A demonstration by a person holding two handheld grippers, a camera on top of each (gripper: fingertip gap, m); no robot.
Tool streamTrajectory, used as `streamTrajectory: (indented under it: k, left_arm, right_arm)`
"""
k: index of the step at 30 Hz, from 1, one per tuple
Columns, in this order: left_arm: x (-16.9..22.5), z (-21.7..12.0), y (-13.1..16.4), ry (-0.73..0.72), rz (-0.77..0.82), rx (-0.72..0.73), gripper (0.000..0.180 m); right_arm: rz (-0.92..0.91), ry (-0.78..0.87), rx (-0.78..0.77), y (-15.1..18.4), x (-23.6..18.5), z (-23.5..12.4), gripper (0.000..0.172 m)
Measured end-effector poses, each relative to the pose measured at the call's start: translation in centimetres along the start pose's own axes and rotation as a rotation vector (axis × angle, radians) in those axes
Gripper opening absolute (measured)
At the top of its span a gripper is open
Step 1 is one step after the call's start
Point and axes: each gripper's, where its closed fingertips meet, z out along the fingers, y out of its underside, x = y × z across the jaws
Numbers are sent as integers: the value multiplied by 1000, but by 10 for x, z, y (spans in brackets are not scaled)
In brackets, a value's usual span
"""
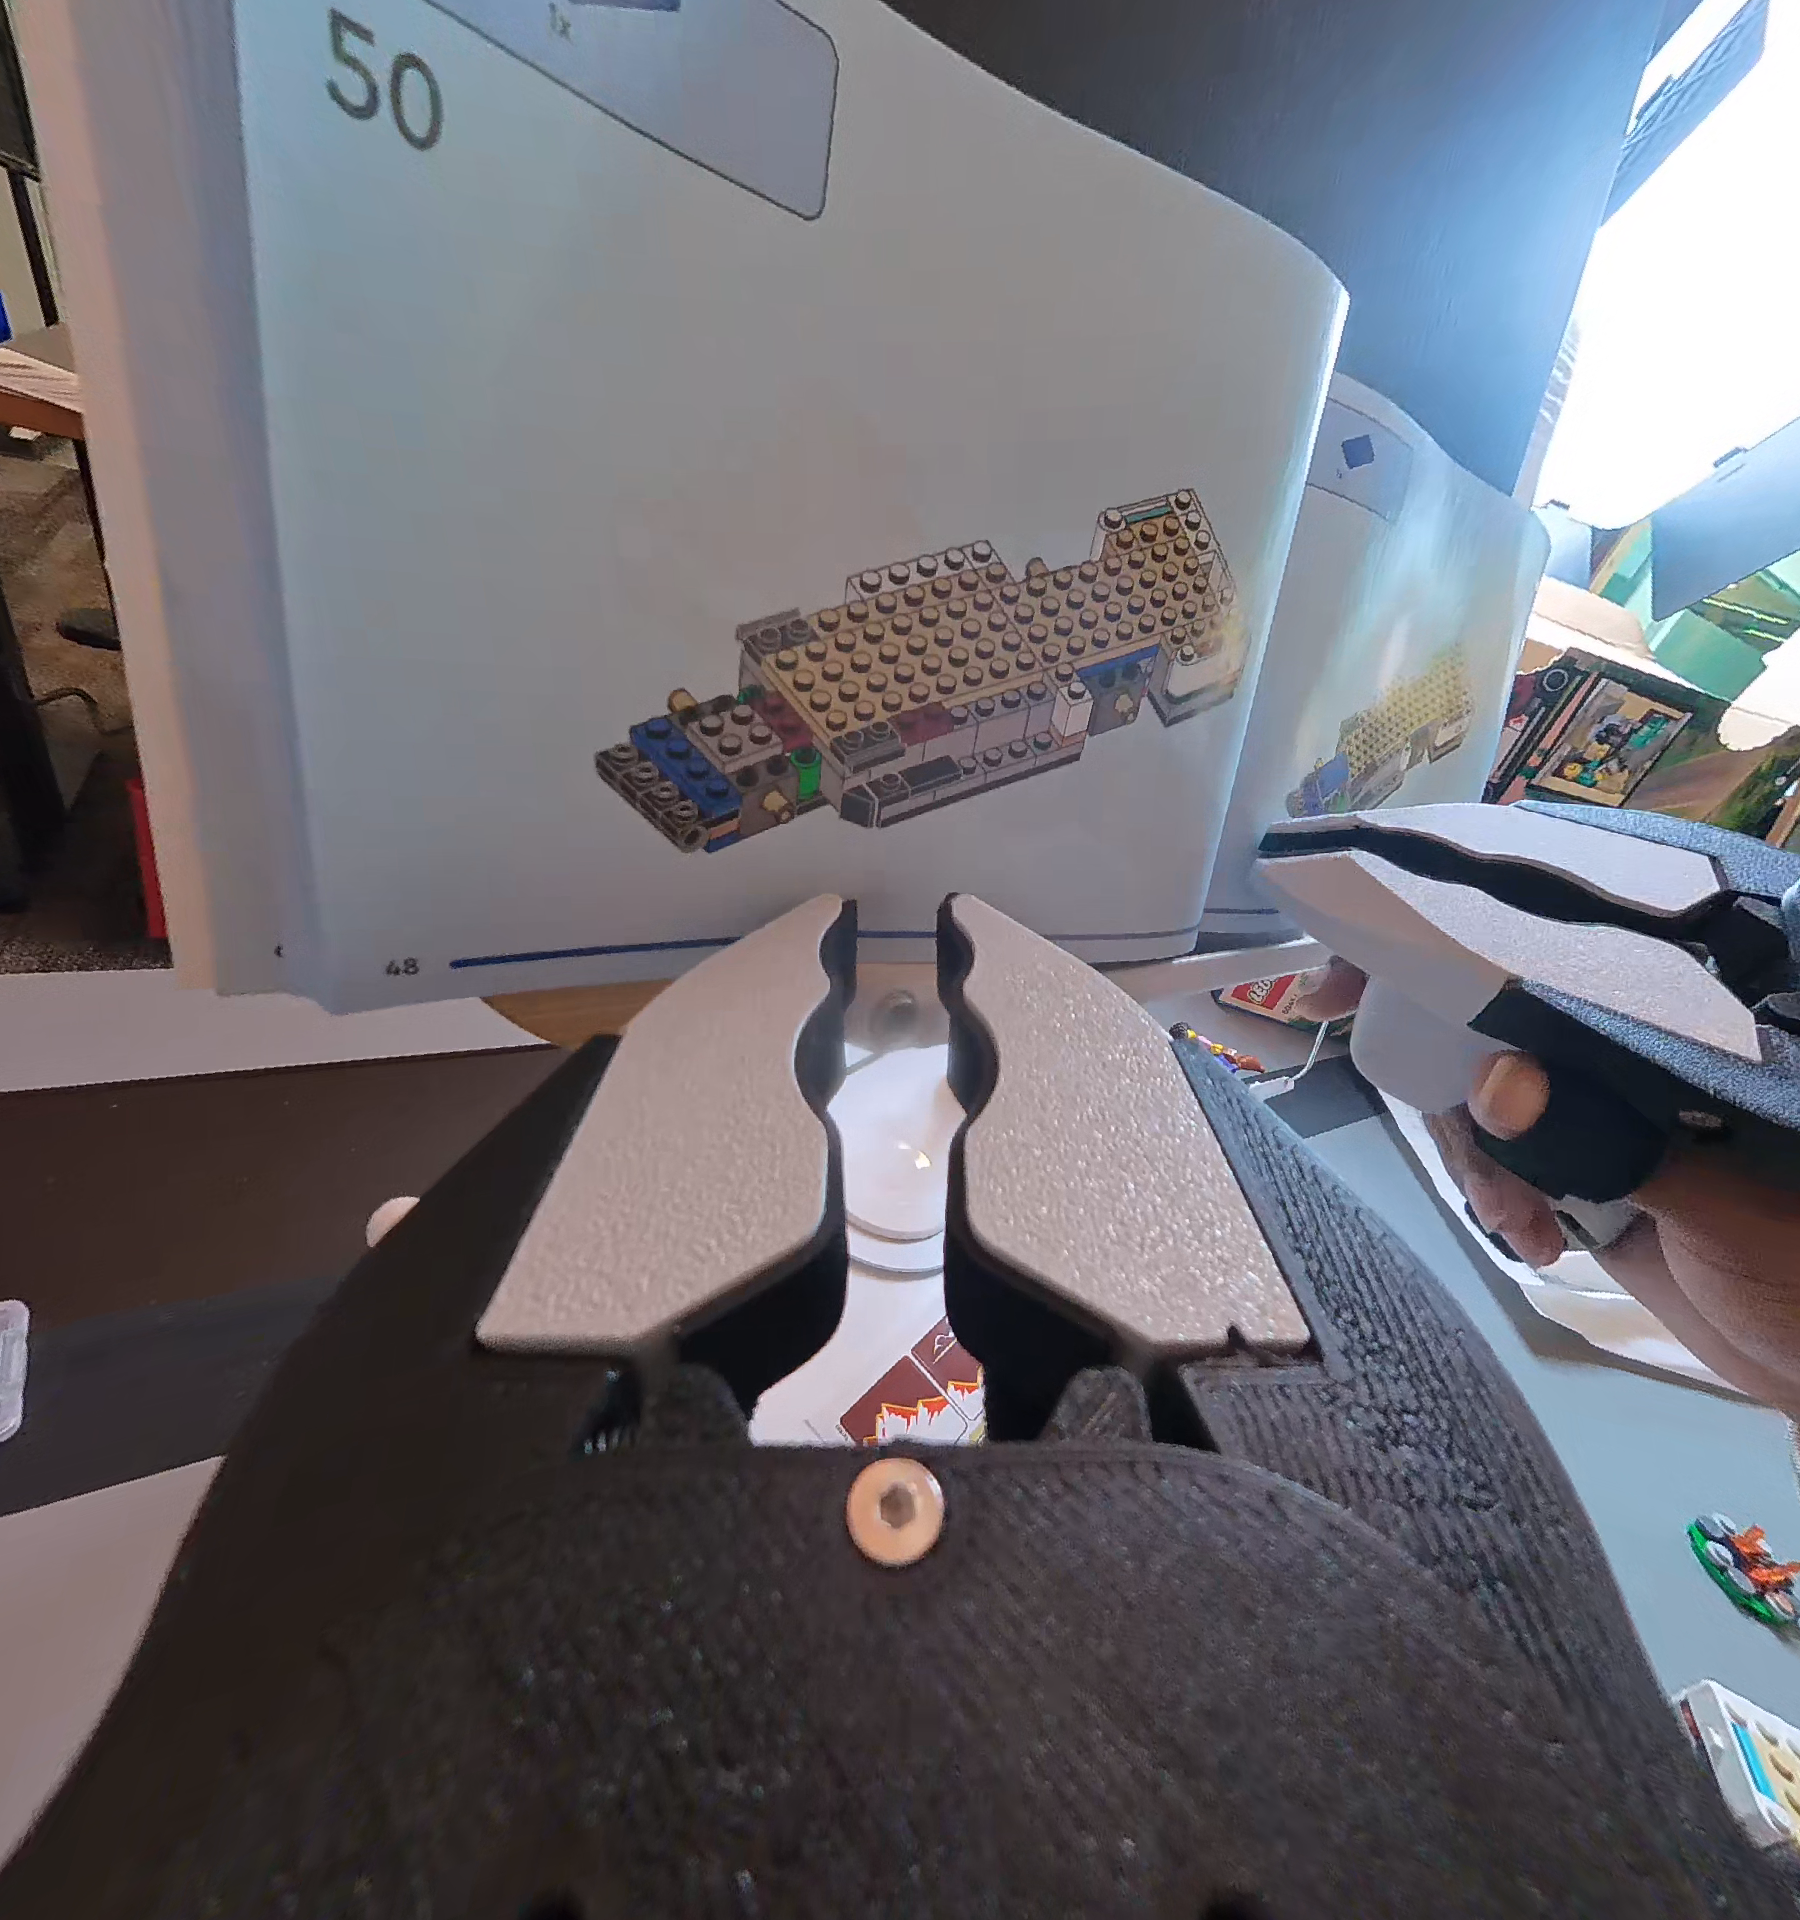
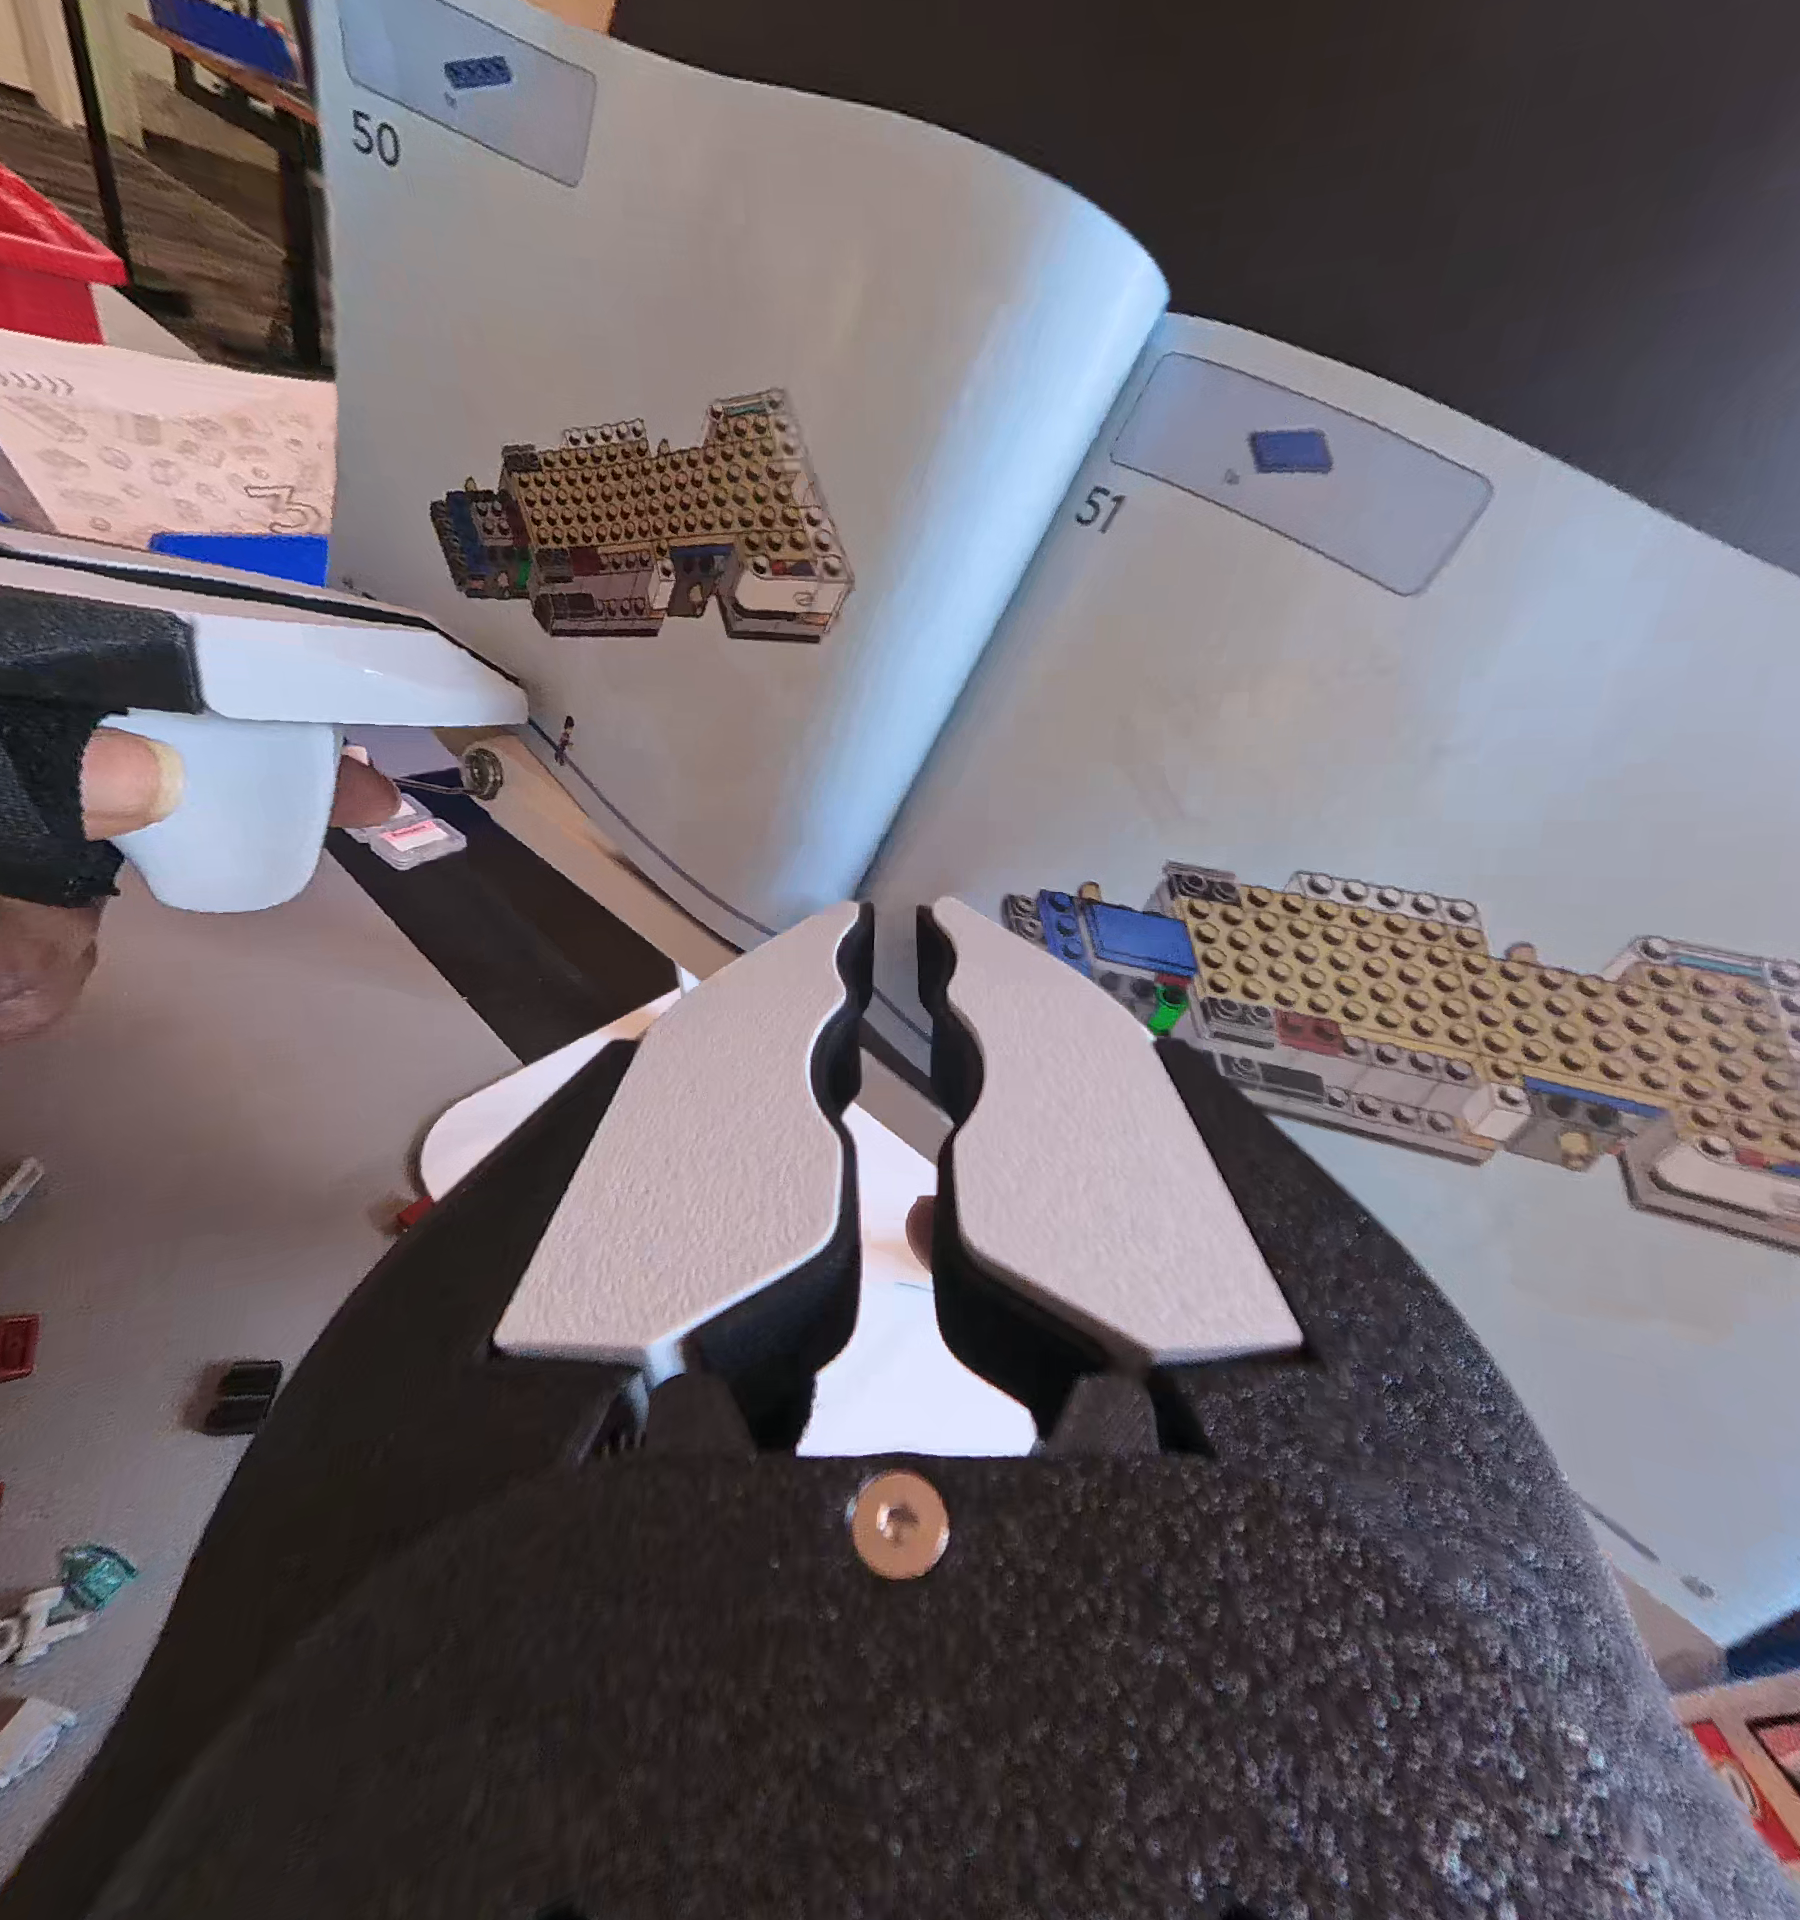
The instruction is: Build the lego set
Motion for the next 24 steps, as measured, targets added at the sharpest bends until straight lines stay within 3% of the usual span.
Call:
streamTrajectory:
  k: [8, 13, 17, 24]
  left_arm:
    - [2, -5, 2, -4, 19, -6, 16]
    - [3, -4, 4, 0, 28, -16, 17]
    - [4, -7, 4, 2, 33, -16, 18]
    - [12, -18, -7, -15, 83, 33, 17]
  right_arm:
    - [-79, 59, -86, 4, -8, 17, 1]
    - [6, -43, -55, 1, -13, 3, 8]
    - [60, -130, 55, -10, -17, -47, 9]
    - [65, -51, 63, 10, -11, -159, 15]
